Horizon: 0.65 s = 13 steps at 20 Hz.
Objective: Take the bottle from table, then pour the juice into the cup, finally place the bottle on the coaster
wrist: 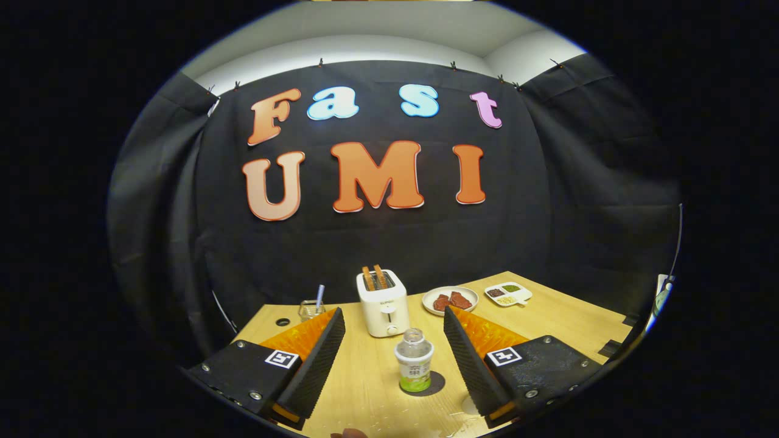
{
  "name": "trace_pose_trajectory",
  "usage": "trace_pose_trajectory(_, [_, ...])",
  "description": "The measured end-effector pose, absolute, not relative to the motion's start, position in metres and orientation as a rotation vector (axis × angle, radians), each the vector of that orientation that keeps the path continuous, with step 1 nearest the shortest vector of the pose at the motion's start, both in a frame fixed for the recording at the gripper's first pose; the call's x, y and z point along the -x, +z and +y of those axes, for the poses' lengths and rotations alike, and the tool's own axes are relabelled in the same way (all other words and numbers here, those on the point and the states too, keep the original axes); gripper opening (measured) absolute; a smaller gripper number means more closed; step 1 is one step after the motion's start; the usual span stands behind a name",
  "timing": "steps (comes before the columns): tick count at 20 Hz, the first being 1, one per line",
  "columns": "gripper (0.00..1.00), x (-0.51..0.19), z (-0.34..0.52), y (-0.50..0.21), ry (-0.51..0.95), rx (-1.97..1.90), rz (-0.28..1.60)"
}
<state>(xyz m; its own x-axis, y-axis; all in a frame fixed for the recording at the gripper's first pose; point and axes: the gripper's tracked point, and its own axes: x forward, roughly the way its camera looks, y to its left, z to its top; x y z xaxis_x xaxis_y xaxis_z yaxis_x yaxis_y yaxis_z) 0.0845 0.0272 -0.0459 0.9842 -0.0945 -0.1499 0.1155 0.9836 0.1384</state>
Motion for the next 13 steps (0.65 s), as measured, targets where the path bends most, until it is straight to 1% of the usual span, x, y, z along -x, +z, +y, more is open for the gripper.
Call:
trace_pose_trajectory(3, [0.96, -0.056, 0.064, -0.021, -0.032, -0.139, 0.128])
trace_pose_trajectory(7, [0.96, -0.02, 0.127, 0.009, 0.136, -0.158, 0.077])
trace_pose_trajectory(9, [0.96, -0.007, 0.14, 0.005, 0.171, -0.131, 0.09])
trace_pose_trajectory(13, [0.97, -0.002, 0.15, 0.002, 0.189, -0.176, 0.104])
